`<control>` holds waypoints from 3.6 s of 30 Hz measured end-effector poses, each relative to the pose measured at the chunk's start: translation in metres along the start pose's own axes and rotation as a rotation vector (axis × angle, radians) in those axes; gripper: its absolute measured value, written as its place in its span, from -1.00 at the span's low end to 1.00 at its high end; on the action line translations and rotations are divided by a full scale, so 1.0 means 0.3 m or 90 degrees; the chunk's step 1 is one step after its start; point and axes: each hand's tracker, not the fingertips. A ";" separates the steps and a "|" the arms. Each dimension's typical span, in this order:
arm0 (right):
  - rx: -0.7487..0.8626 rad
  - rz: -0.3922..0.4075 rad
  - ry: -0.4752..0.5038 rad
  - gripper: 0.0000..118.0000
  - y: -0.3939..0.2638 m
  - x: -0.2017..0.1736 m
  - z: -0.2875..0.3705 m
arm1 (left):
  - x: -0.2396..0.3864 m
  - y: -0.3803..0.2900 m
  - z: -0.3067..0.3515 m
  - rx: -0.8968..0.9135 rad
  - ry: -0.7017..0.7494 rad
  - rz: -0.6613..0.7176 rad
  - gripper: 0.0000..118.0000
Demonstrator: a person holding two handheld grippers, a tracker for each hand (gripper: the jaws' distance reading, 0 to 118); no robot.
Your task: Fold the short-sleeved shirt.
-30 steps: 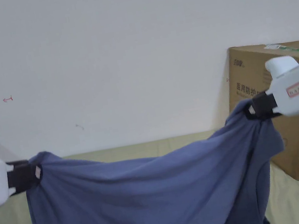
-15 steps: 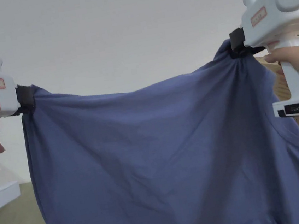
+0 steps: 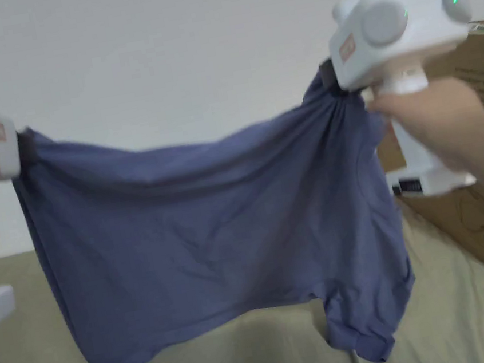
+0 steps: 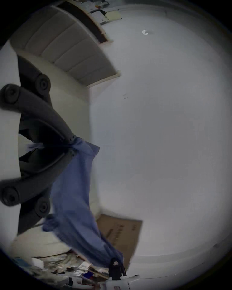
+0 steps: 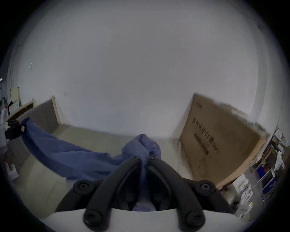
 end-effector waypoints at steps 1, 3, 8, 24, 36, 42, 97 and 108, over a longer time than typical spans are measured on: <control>-0.025 -0.007 0.013 -0.92 -0.111 -0.018 -0.036 | 0.020 -0.098 -0.037 -0.053 -0.019 -0.004 -1.00; -0.094 -0.054 0.044 -0.92 -0.351 -0.040 -0.093 | 0.061 -0.315 -0.096 -0.157 -0.064 -0.020 -1.00; -0.304 -0.022 0.097 -0.92 -0.906 -0.074 -0.081 | 0.110 -0.826 -0.030 -0.317 -0.118 -0.045 -1.00; -0.309 -0.036 0.187 -0.92 -1.270 0.008 0.840 | -0.104 -1.156 0.747 -0.338 -0.139 0.094 -1.00; -0.402 -0.099 0.117 -0.17 -1.387 -0.025 0.782 | -0.058 -1.204 0.678 -0.408 -0.123 0.109 -0.59; -0.328 -0.185 0.099 0.99 -1.316 0.007 0.829 | -0.057 -1.162 0.707 -0.330 -0.138 0.202 1.00; -0.254 -0.258 0.106 0.80 -0.986 0.322 -0.030 | -0.093 -0.694 -0.179 -0.293 -0.118 0.009 -1.00; -0.437 -0.141 0.078 0.17 -1.019 0.271 -0.351 | -0.140 -0.715 -0.112 -0.306 -0.103 0.019 -1.00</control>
